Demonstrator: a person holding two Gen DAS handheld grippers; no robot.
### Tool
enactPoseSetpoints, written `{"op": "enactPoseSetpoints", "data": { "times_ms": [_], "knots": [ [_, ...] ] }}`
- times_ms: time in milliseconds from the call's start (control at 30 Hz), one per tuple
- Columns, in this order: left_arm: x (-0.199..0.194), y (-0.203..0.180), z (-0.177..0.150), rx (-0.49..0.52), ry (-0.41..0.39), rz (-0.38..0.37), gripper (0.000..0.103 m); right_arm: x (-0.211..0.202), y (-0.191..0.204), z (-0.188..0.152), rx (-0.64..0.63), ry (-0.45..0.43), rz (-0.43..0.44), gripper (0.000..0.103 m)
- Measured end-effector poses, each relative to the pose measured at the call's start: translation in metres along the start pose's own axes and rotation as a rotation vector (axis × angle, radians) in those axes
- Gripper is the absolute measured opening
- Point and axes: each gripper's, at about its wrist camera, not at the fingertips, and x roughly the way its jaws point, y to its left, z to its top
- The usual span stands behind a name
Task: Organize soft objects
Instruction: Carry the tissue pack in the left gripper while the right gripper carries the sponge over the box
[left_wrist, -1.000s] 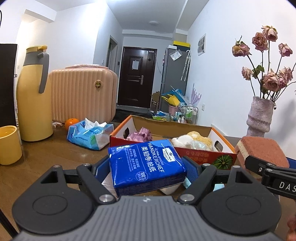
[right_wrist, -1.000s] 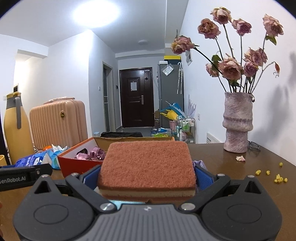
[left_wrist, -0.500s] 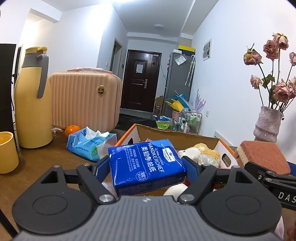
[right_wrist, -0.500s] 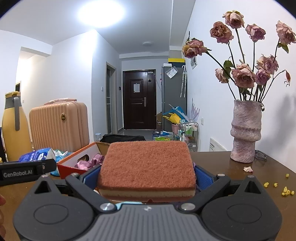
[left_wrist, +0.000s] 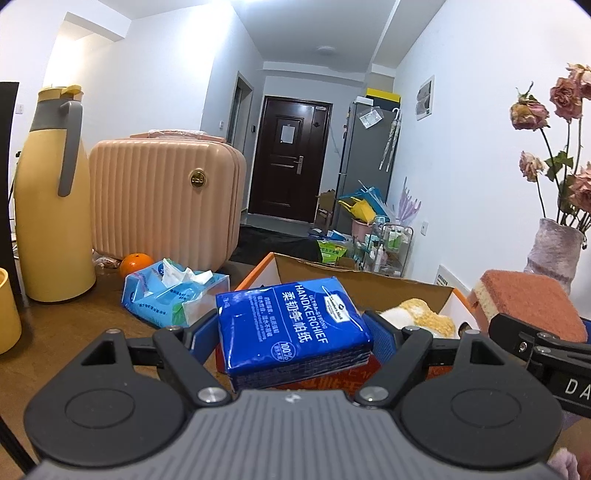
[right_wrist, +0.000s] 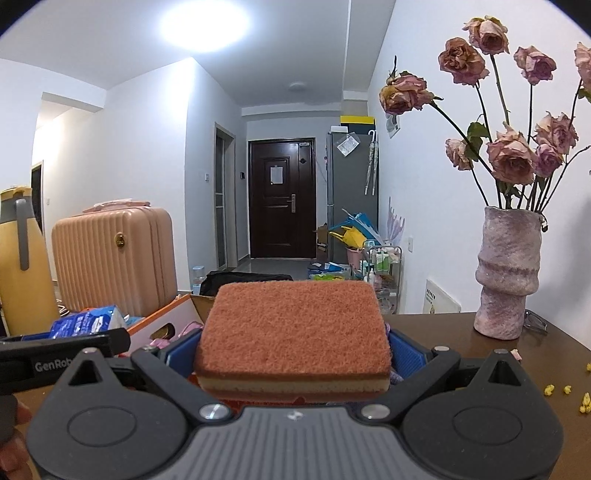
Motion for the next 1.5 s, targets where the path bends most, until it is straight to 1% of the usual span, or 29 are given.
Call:
{"op": "enactPoseSetpoints", "data": {
  "times_ms": [633, 1167, 1500],
  "knots": [
    [0.052, -0.002, 0.019, -0.037, -0.005, 0.026, 0.082, 0.07, -0.008, 0.021, 0.036, 0.041, -0.029, 0.102],
    [0.098, -0.002, 0.031, -0.031, -0.008, 0.04, 0.082, 0.115, 0.005, 0.016, -0.038, 0.115, -0.034, 0.102],
    [0.128, -0.002, 0.034, 0.002, -0.006, 0.053, 0.082, 0.136, 0.01, 0.01, -0.059, 0.155, -0.039, 0.102]
  ]
}}
